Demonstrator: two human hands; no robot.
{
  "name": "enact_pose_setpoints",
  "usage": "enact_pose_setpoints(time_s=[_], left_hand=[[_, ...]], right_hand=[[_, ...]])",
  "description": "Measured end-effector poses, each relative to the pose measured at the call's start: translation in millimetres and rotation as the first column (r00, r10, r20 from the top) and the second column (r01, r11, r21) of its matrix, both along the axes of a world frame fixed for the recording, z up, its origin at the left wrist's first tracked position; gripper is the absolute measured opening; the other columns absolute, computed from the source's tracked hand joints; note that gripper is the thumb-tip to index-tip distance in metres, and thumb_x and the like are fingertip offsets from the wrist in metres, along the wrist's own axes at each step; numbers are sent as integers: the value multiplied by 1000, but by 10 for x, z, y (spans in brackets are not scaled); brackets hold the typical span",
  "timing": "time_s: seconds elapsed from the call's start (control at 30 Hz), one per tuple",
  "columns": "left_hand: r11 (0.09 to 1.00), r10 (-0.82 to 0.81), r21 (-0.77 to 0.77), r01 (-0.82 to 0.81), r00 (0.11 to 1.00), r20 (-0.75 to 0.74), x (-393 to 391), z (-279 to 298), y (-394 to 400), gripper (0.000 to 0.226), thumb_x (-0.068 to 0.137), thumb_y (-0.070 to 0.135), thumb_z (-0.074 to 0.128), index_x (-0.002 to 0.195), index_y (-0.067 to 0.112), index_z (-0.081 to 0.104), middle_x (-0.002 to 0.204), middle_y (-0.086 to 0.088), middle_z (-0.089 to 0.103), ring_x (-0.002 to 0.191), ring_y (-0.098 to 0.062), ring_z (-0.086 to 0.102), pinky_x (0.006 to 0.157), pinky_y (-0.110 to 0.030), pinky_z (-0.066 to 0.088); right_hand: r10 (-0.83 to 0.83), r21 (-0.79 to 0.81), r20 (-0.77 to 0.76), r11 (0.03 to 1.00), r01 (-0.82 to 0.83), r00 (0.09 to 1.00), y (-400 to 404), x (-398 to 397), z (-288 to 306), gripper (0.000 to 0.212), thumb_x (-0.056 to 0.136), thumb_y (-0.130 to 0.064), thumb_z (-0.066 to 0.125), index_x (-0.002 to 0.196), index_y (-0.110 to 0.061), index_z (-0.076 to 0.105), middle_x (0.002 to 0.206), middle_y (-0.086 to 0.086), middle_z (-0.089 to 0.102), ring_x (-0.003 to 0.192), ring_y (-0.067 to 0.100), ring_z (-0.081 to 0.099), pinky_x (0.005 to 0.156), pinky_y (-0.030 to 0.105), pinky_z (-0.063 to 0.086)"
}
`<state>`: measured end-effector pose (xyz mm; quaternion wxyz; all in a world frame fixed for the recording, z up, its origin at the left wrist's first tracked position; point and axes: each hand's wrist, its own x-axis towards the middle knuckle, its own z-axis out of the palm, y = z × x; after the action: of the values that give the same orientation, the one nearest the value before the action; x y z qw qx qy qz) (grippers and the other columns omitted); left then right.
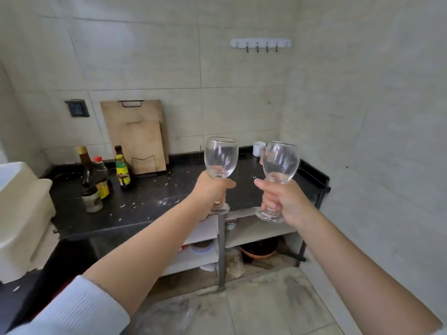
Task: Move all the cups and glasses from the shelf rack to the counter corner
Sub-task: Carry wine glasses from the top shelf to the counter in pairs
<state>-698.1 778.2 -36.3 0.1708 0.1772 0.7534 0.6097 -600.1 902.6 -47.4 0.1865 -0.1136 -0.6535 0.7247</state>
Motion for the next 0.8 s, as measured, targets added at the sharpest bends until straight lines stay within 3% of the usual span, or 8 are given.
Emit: enact_pose_setpoints(time_s=[0.17,0.23,0.37,0.47,0.57,0.6,0.67,0.8], left_hand=[[988,-151,20,151,988,17,-735,-1,715,41,81,-2,58,51,15,36,29,6,37,27,-7,34,47,-23,32],[979,-195,65,194,981,9,-966,-34,999,39,79,-4,61,55,18,40,42,2,40,36,-8,38,45,-21,37],[956,-230,185,229,973,-11,-1436,-175,1543,32,78,-4,65,89,23,51,65,2,45,45,-7,42,38,-12,39],[942,-225,246,230,973,-48,-1810,-273,1909,49,79,-5,64,120,10,42,66,3,39,46,-5,38,34,-12,31],[924,-184,333,188,982,-44,-2264,-263,2394,44,85,4,61,121,12,37,63,4,38,35,0,36,33,-11,27],[910,-175,378,169,984,-18,-2399,-240,2525,36,87,9,60,116,14,39,64,4,41,37,0,37,34,-11,29],[894,-157,428,132,987,23,-2671,-205,2793,24,87,18,61,103,26,45,71,4,47,45,-2,45,41,-12,35],[941,-74,334,58,997,37,-3229,-253,3212,40,85,16,63,117,19,39,92,1,57,76,-14,58,67,-24,46]], right_hand=[[-87,-7,3,996,87,996,668,-604,-8,37,86,-5,56,53,-13,41,27,-6,36,28,5,35,47,19,45],[-129,-17,-11,992,128,992,956,-816,-43,30,85,-2,56,59,-16,48,34,-7,40,31,4,38,49,19,45],[-190,-72,-74,980,184,979,1555,-1252,-135,28,79,6,58,73,-20,59,53,-1,44,32,3,40,41,16,39],[-189,-50,-124,982,184,974,1989,-1574,-182,26,69,-8,68,64,-32,73,46,-11,56,34,0,35,38,15,25],[-176,-51,-159,984,170,971,2517,-1945,-139,4,67,-39,71,65,-43,72,51,-8,58,36,-2,37,37,13,23],[-176,-51,-168,984,170,970,2715,-2077,-141,10,64,-51,72,64,-41,72,50,-7,59,36,-3,39,36,12,23],[-210,-82,-145,976,200,967,3092,-2344,-124,21,65,-53,68,65,-32,69,51,-9,65,34,-1,47,33,10,30],[-197,-63,-96,979,192,976,3640,-2856,-154,55,48,-44,83,87,-17,56,58,-7,69,50,9,59,39,14,45]])
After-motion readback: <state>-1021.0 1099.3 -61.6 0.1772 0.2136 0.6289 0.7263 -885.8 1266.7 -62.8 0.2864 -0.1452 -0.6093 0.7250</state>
